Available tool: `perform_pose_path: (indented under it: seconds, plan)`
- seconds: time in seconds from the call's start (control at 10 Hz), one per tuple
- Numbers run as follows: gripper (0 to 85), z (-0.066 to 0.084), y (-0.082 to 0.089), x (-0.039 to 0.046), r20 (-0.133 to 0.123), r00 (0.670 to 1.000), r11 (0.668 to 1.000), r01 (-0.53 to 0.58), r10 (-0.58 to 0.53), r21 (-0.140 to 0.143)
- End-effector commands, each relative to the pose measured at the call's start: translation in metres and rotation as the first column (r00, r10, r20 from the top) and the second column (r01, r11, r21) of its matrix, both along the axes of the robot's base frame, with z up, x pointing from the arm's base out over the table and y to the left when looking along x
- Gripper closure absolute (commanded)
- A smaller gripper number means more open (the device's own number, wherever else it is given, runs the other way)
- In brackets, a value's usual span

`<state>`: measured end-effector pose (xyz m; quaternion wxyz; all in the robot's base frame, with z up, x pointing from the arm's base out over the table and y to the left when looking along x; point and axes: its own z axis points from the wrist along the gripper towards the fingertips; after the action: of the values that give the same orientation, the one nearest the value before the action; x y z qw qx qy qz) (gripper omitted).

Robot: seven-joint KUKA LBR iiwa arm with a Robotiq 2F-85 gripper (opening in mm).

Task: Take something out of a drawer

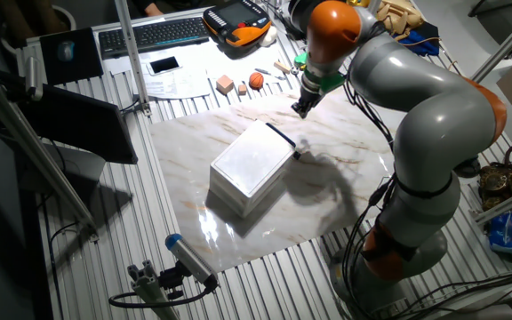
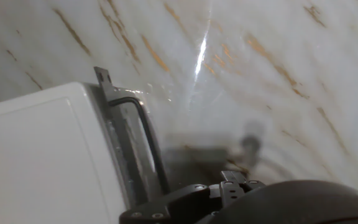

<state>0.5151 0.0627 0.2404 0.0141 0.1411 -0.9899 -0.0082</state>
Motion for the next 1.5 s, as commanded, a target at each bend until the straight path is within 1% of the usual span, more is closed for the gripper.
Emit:
perform_pose_path:
  seconds: [0.0, 0.1, 0.3, 0.6, 0.7, 0.9, 1.0, 1.1, 1.4]
  plan:
    - [85.0, -0.002, 0.005, -0.0013, 0.002, 1.000, 1.000, -0.001, 0.001, 0.001]
    - [85.0, -0.004, 0.011, -0.0023, -0.001, 1.000, 1.000, -0.004, 0.004, 0.009]
    - [85.0, -0.006, 0.022, -0.0048, -0.006, 1.000, 1.000, -0.009, 0.009, 0.011]
    - [85.0, -0.017, 0.037, -0.0089, -0.001, 1.000, 1.000, -0.004, 0.004, 0.012]
    - [85.0, -0.021, 0.039, -0.0089, -0.001, 1.000, 1.000, -0.008, 0.008, 0.015]
    - [85.0, -0.028, 0.041, -0.0085, 0.006, 1.000, 0.999, -0.021, 0.021, 0.036]
    - [85.0, -0.030, 0.042, -0.0080, 0.012, 0.999, 0.999, -0.032, 0.032, 0.037]
    - [85.0, -0.032, 0.042, -0.0075, 0.018, 0.999, 0.998, -0.040, 0.039, 0.050]
    - [85.0, -0.036, 0.048, -0.0081, 0.020, 0.999, 0.998, -0.043, 0.042, 0.056]
